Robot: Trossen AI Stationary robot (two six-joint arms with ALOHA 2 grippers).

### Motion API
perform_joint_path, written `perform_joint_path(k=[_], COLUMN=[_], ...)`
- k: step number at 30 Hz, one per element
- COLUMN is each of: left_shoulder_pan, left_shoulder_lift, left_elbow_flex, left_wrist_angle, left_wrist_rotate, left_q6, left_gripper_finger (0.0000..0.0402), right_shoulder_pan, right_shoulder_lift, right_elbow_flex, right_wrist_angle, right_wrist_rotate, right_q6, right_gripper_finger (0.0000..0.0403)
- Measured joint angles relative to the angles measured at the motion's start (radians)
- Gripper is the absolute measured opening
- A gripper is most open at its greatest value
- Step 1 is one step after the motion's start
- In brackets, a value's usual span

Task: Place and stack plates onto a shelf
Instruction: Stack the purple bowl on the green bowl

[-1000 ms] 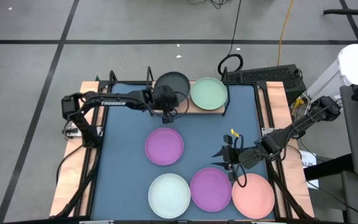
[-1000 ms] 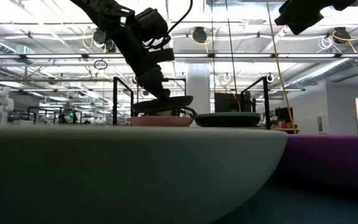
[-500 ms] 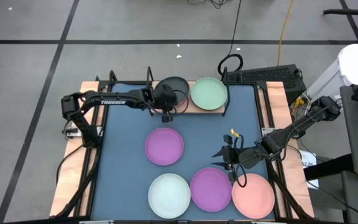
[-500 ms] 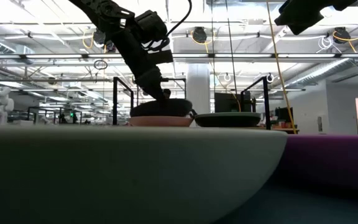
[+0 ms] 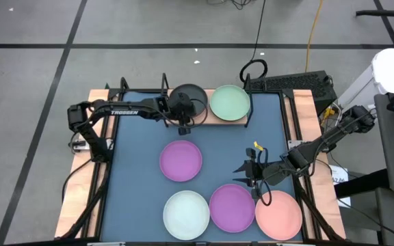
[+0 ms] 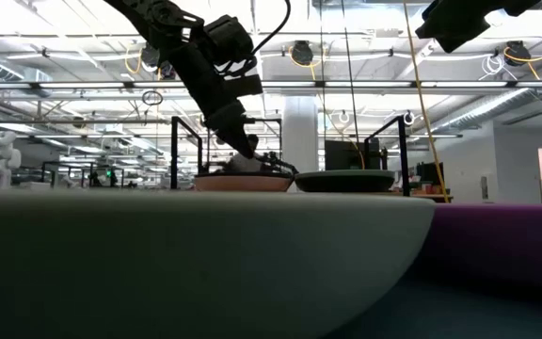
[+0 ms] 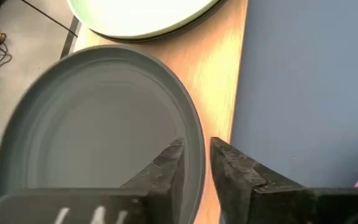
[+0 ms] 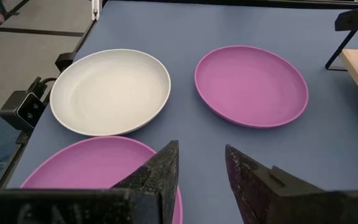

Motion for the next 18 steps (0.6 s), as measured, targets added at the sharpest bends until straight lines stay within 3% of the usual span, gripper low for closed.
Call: perform_joint_path(k=[5,10,18], left_shoulder_pan=[-0.003,-0.03,-0.188], left_shoulder_lift=[0.0,0.0,0.0], left_elbow_flex=[0.0,0.0,0.0], left_wrist_angle=[0.001,0.001,-0.001], left_wrist_rotate=[0.001,0.007,-0.039], left_q6=[-0.048,-0.121,-0.164], left_gripper_finger=[0.0123,0.0131,0.0131], right_shoulder_pan=[0.0,0.0,0.001], right_shoulder_lift=[0.0,0.0,0.004], right_elbow_flex=[0.0,0.0,0.0], right_wrist_angle=[0.0,0.0,-0.013], right_wrist_rotate=[0.0,-0.002,-0.06], right_q6=[0.0,0.028,0.169], right_gripper_finger=[0.0114,0.0114,0.0114])
